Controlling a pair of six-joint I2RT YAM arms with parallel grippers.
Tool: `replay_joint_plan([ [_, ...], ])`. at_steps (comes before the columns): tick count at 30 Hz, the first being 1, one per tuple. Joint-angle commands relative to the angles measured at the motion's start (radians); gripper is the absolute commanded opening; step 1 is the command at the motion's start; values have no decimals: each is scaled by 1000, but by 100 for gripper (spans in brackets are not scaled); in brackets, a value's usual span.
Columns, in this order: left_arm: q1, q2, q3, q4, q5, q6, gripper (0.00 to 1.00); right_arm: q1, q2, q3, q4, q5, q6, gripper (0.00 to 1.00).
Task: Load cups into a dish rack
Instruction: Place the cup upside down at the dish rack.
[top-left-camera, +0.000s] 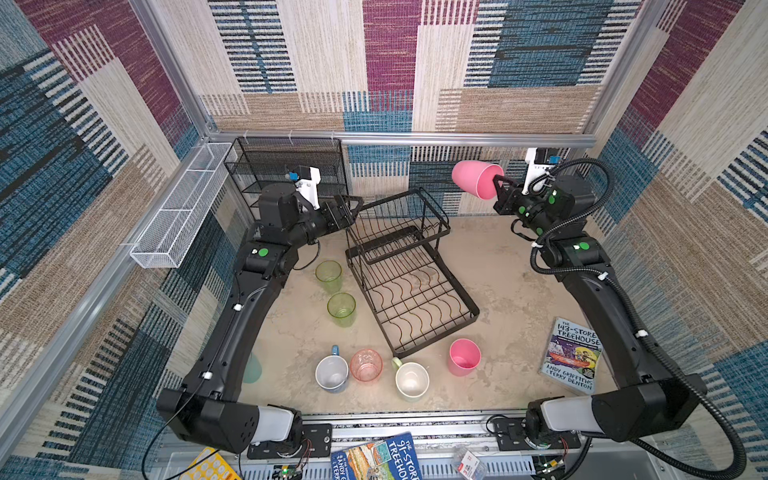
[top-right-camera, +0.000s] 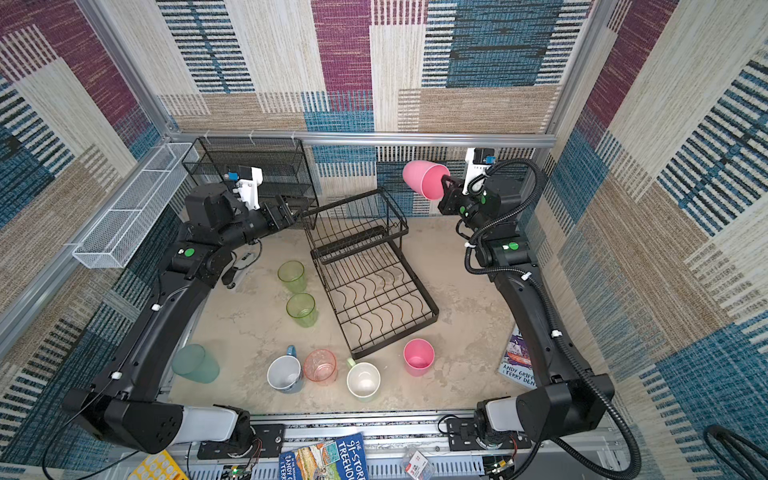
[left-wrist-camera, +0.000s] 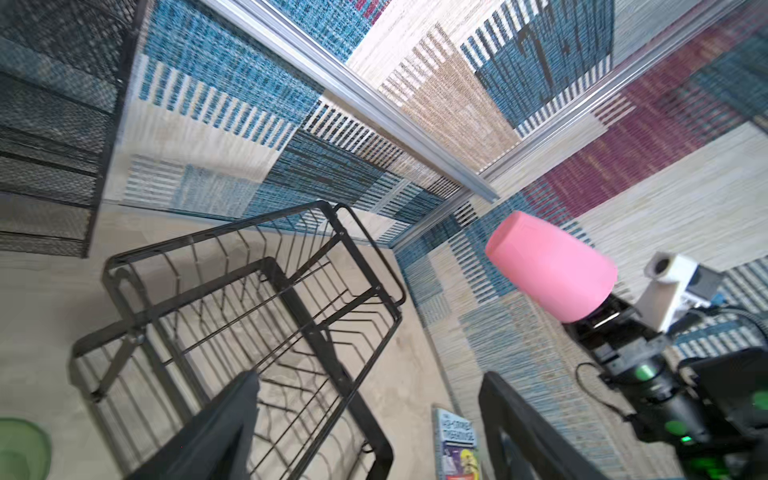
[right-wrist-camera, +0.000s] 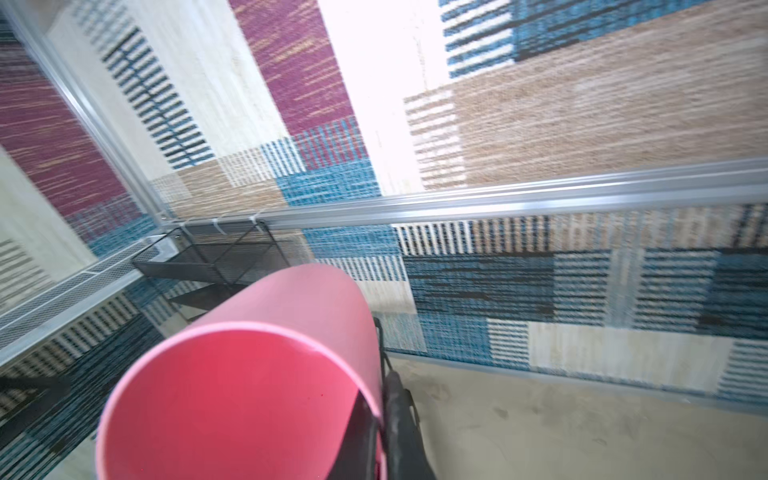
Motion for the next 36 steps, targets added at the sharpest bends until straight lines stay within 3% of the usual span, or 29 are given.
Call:
replay_joint_plan([
  [1, 0, 60, 38, 197, 74, -260, 86, 2, 17, -31, 233, -202, -8, 0],
  [11, -48, 290, 187, 429, 97, -633, 86, 12, 134, -58, 442, -372, 0, 0],
  [17, -92, 381, 274, 456, 103, -723, 86, 17, 202, -58, 547, -435, 22, 0],
  [26, -129, 415, 253, 499, 86, -824, 85, 31, 251, -72, 687, -470, 70, 0],
  [36, -156, 427, 223, 546, 73, -878, 84, 58, 313, -28, 699, -464, 57, 0],
])
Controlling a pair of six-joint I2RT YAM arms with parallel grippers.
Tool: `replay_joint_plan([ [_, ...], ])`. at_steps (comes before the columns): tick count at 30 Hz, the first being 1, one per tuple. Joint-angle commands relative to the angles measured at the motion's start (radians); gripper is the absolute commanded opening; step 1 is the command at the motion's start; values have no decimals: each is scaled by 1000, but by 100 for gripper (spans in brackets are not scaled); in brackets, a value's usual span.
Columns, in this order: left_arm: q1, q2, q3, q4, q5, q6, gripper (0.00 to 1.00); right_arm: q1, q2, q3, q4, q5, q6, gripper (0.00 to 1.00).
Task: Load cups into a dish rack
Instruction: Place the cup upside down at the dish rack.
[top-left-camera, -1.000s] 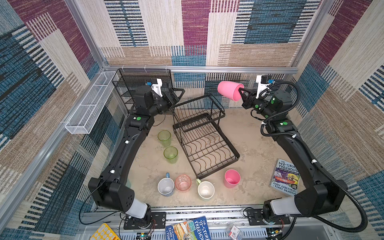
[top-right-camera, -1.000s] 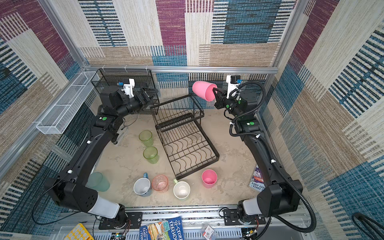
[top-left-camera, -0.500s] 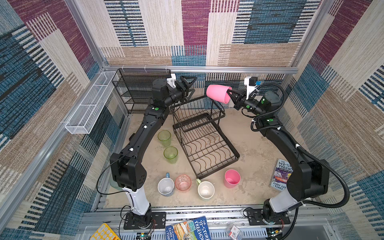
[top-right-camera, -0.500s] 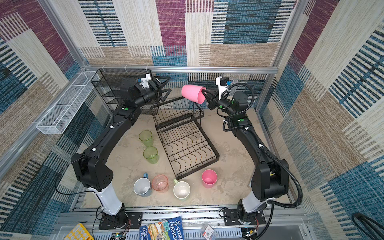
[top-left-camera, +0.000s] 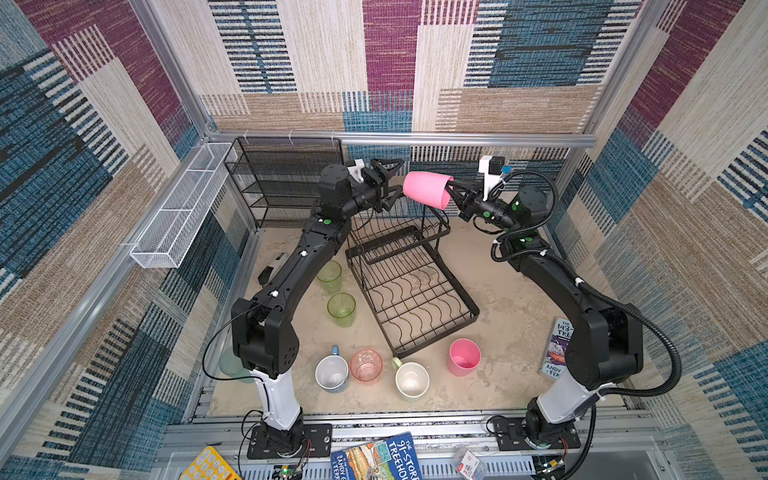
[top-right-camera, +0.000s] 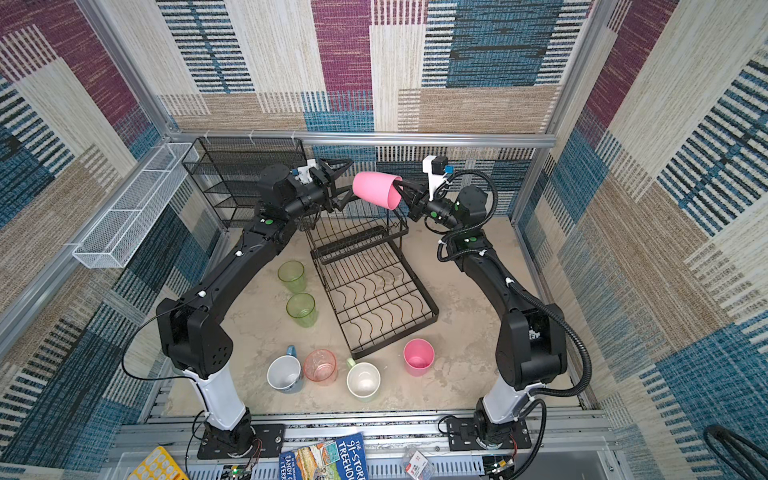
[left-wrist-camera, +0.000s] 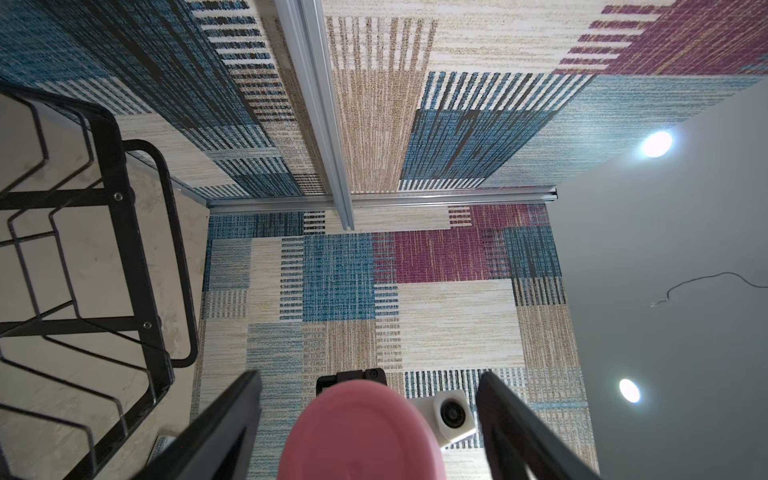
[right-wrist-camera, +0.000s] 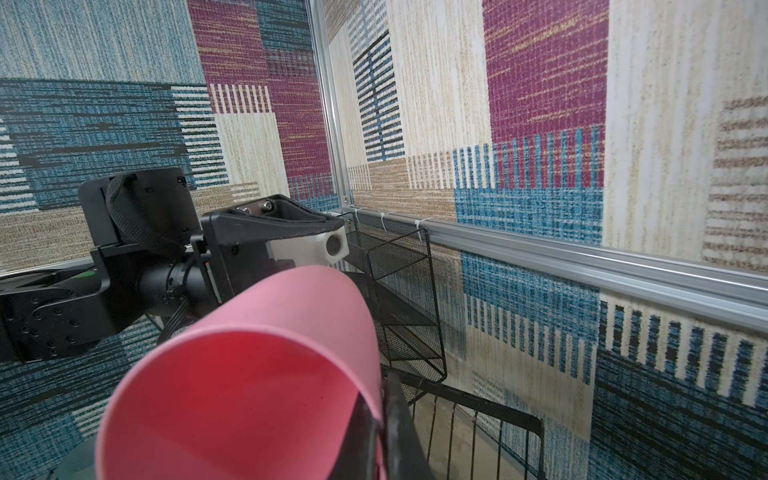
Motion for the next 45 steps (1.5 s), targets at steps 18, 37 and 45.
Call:
replay_joint_plan([
  [18, -23, -7, -43, 92, -3, -42, 81, 69, 172, 211, -48, 48, -64, 0],
  [37, -16, -18, 30, -121, -86, 326, 62, 84, 113, 167, -190, 218, -142, 72],
  [45, -22, -7, 129, -352, -219, 758, 62, 78, -30, 2, -313, 435, -203, 81],
])
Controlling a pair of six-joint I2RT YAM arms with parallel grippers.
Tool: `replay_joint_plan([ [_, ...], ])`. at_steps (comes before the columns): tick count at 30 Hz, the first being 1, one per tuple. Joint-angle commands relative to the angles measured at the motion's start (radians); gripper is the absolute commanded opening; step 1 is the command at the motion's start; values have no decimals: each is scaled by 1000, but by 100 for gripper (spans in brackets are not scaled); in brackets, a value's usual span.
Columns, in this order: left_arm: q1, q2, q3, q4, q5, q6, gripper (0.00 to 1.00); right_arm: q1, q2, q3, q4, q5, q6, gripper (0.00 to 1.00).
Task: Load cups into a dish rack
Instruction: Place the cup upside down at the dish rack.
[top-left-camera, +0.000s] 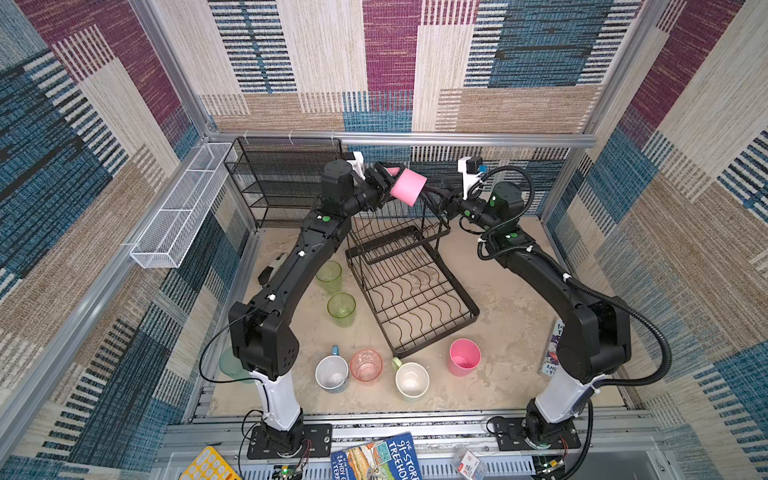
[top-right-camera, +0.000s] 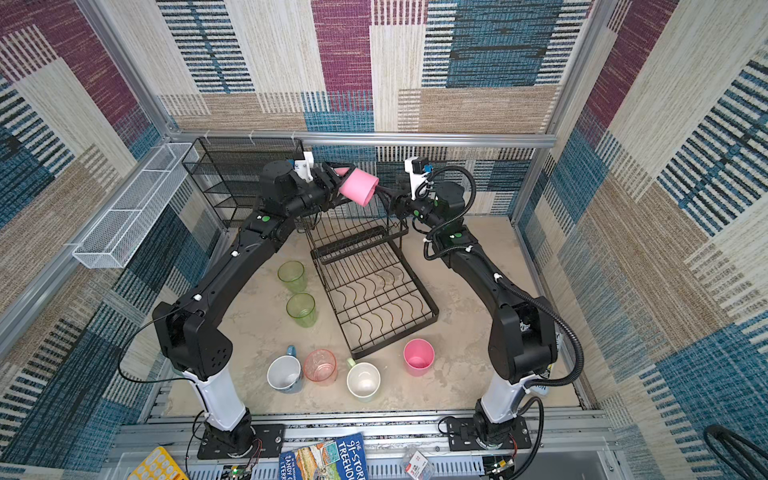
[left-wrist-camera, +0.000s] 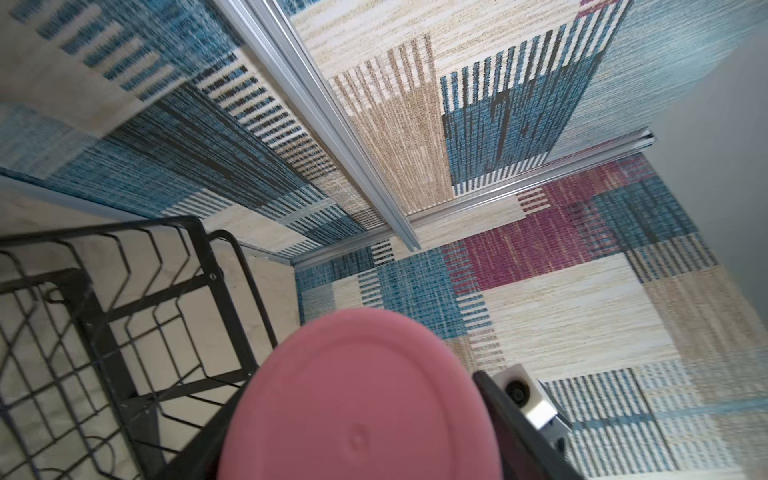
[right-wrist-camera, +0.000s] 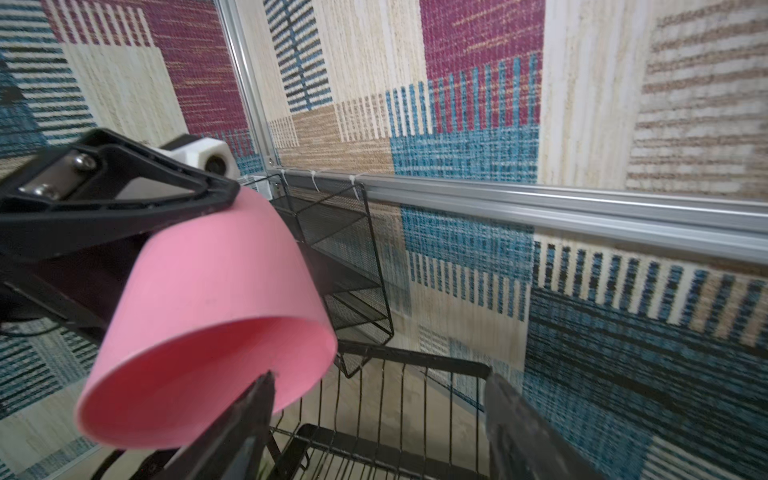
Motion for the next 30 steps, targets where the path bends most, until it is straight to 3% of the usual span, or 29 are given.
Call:
replay_joint_plan([
  [1, -15, 17, 58, -117, -82, 320, 62, -7, -52, -44, -65, 157, -33, 81],
  [8, -123, 85, 143, -168, -256, 830, 61, -62, -179, -196, -97, 251, 34, 82],
  [11, -143, 116, 130, -138, -269, 954, 61, -84, -212, -242, -101, 265, 44, 83],
  [19, -145, 163, 66, -55, -322, 1154, 61, -108, -267, -342, -58, 234, 50, 83],
  [30, -129, 223, 30, 44, -341, 1211, 62, -108, -307, -409, -10, 208, 22, 83],
])
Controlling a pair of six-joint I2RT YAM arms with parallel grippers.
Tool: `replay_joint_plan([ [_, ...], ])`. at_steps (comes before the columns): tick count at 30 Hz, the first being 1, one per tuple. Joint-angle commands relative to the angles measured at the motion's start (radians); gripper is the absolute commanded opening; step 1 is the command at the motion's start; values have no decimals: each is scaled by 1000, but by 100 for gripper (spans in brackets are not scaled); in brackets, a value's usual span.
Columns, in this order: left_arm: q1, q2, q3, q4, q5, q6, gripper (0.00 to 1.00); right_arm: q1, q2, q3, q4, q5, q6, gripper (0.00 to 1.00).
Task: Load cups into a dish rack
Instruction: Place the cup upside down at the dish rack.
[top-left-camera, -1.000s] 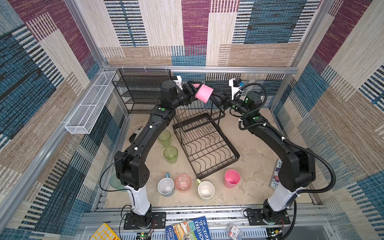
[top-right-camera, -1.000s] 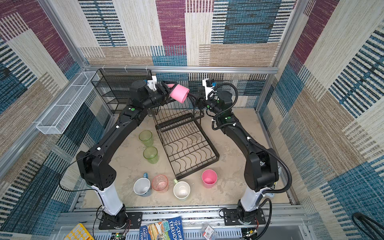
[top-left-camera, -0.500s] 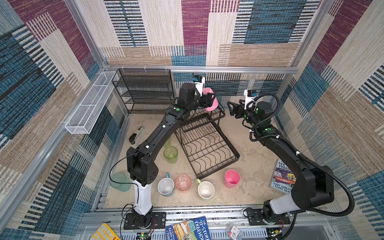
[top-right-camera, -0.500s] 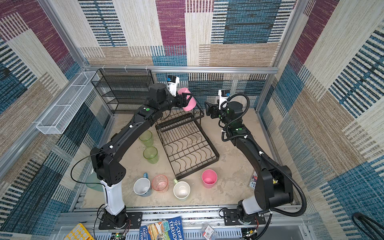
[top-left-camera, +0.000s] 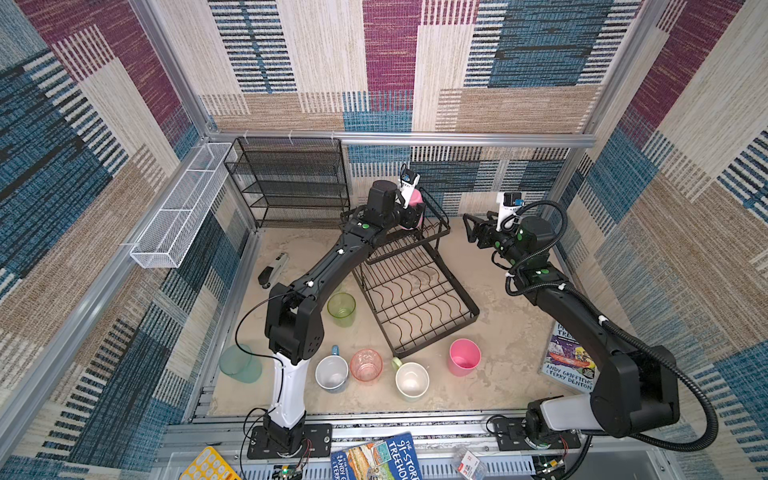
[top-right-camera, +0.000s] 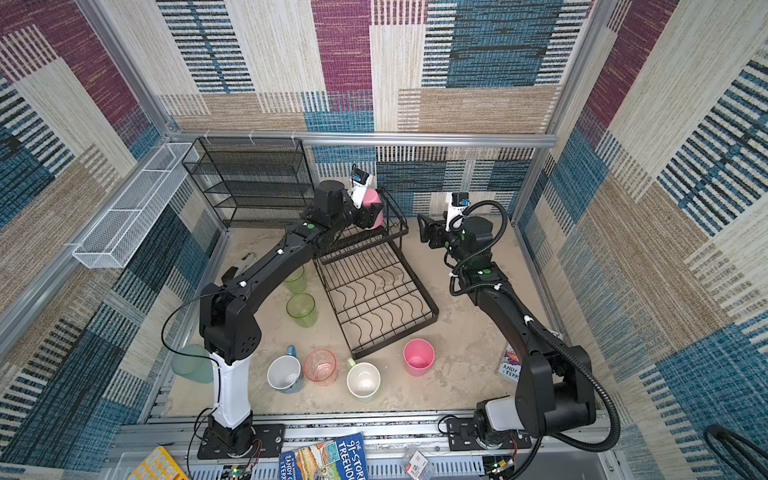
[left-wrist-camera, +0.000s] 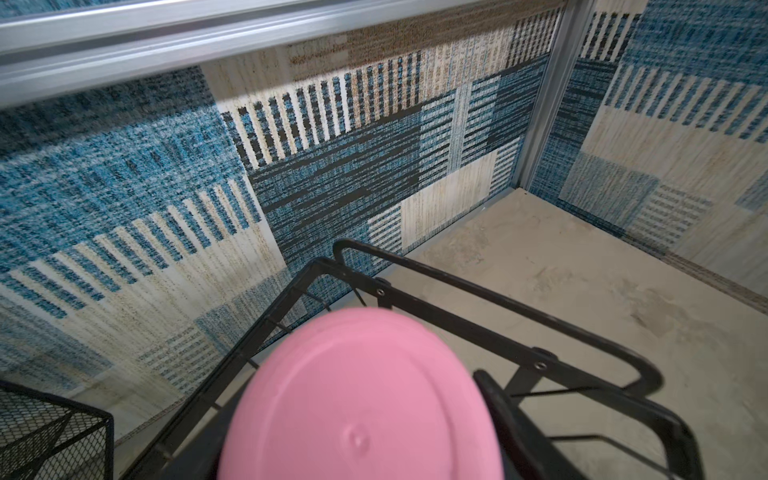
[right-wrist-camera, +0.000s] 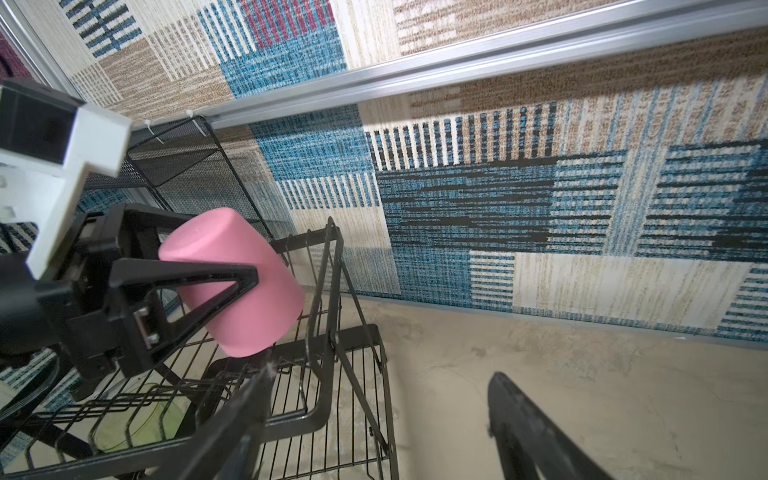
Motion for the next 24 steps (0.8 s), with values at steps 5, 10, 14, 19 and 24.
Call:
replay_joint_plan([
  [5, 5, 19, -13, 92, -7, 33, 63, 0, -11, -13, 69, -26, -21, 83],
  [10, 7, 36, -13, 96, 3, 23, 66, 0, -6, -14, 69, -31, -26, 84],
  [14, 7, 35, -17, 88, 8, 24, 72, 0, -9, -14, 65, -29, -32, 85],
  [19, 6, 14, -47, 91, 16, 36, 80, 0, -10, -4, 53, -24, -35, 88],
  [24, 7, -4, -70, 98, 25, 44, 87, 0, -14, -5, 52, -22, -35, 92],
])
